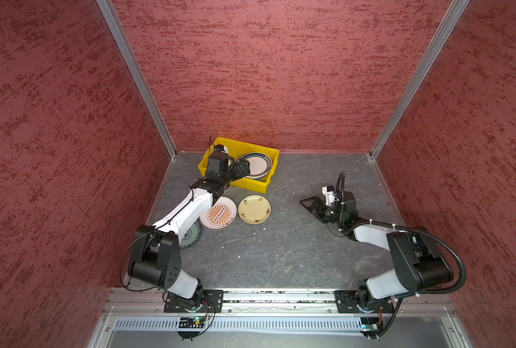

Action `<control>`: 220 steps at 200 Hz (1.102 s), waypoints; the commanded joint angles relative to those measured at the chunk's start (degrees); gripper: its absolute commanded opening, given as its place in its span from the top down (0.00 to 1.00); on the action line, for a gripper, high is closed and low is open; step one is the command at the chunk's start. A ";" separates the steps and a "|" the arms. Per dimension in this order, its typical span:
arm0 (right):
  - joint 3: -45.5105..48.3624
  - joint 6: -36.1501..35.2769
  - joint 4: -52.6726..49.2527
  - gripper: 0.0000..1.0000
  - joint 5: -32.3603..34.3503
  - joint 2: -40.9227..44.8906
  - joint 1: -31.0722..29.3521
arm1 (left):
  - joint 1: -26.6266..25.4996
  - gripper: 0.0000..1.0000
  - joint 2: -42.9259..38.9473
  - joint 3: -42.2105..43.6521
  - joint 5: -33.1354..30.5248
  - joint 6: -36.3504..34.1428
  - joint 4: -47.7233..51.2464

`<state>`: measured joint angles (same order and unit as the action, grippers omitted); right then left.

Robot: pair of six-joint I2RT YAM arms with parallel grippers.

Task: Place the plates into the plastic bin on the countertop
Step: 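Move left gripper down to the cream calligraphy plate on the table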

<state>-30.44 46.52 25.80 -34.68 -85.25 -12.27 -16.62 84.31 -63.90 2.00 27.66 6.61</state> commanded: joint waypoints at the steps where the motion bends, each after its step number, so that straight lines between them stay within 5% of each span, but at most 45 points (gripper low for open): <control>1: 1.26 0.58 3.20 0.01 0.20 1.67 0.02 | -1.28 0.01 -6.08 4.81 -3.50 0.19 2.47; 70: 2.86 1.80 3.93 0.01 1.80 4.70 -0.03 | -2.71 0.01 -24.75 19.74 -7.08 5.17 5.29; 129: 2.81 1.46 2.02 0.01 1.59 5.79 0.01 | -2.69 0.01 -31.11 28.31 -6.44 10.23 5.90; 220: 3.15 2.11 1.99 0.01 1.36 5.67 -0.02 | -2.71 0.06 -23.61 40.60 3.96 21.57 -9.42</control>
<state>-27.33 48.01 26.52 -33.19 -78.87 -12.27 -19.20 58.57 -25.76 2.52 44.69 5.69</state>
